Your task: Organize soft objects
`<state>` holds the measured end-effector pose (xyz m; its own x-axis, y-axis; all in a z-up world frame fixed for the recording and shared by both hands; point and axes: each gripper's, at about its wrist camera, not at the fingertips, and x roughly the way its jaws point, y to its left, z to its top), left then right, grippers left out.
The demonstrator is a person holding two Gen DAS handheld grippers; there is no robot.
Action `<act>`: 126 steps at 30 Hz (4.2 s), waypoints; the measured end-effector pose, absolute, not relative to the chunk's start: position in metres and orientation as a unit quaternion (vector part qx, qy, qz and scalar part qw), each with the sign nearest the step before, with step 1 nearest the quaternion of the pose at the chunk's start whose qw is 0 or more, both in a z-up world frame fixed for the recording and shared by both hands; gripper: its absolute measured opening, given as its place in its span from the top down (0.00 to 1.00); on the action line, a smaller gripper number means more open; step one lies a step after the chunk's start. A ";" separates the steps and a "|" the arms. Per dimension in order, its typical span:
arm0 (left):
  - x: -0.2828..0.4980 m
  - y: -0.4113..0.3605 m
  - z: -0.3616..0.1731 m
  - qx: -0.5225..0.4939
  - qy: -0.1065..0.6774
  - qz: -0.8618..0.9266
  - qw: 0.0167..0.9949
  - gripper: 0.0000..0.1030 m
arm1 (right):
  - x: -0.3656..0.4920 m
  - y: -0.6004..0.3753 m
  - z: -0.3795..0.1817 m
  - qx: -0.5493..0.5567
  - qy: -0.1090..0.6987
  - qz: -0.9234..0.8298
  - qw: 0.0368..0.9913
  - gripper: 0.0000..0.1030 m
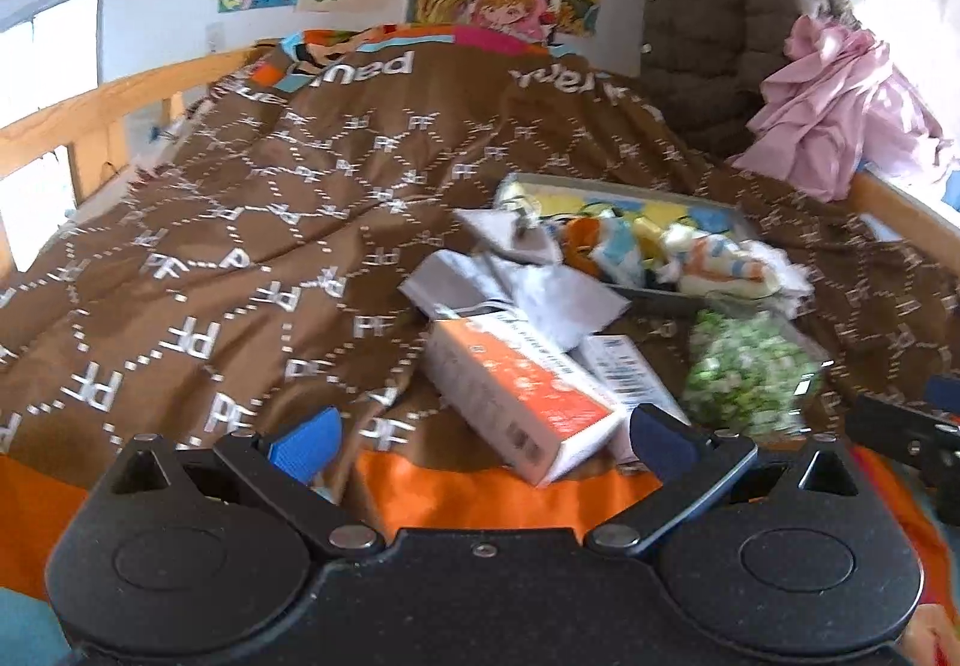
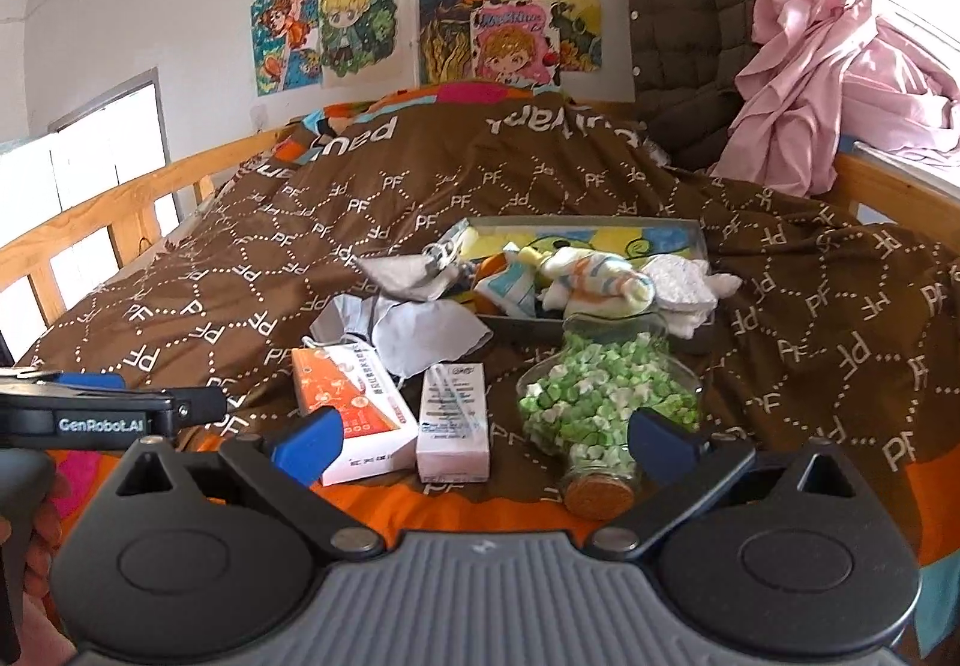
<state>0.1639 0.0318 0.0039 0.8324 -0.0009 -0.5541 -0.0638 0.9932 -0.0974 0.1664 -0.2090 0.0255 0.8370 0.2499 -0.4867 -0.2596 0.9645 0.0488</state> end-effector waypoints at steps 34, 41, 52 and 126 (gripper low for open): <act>0.210 0.069 -0.013 -0.101 0.339 0.094 0.931 0.01 | 0.221 -0.150 -0.006 -0.038 0.216 0.169 0.961 0.00; 0.218 0.078 -0.020 -0.122 0.323 0.098 0.933 0.01 | 0.235 -0.142 -0.014 -0.047 0.223 0.158 0.961 0.00; 0.232 0.080 -0.023 -0.082 0.249 0.076 0.962 0.01 | 0.254 -0.117 -0.025 -0.090 0.230 0.136 0.960 0.00; 0.394 0.142 -0.119 -0.337 0.290 -0.115 0.888 0.65 | 0.404 -0.087 -0.078 -0.068 0.328 0.147 0.931 0.82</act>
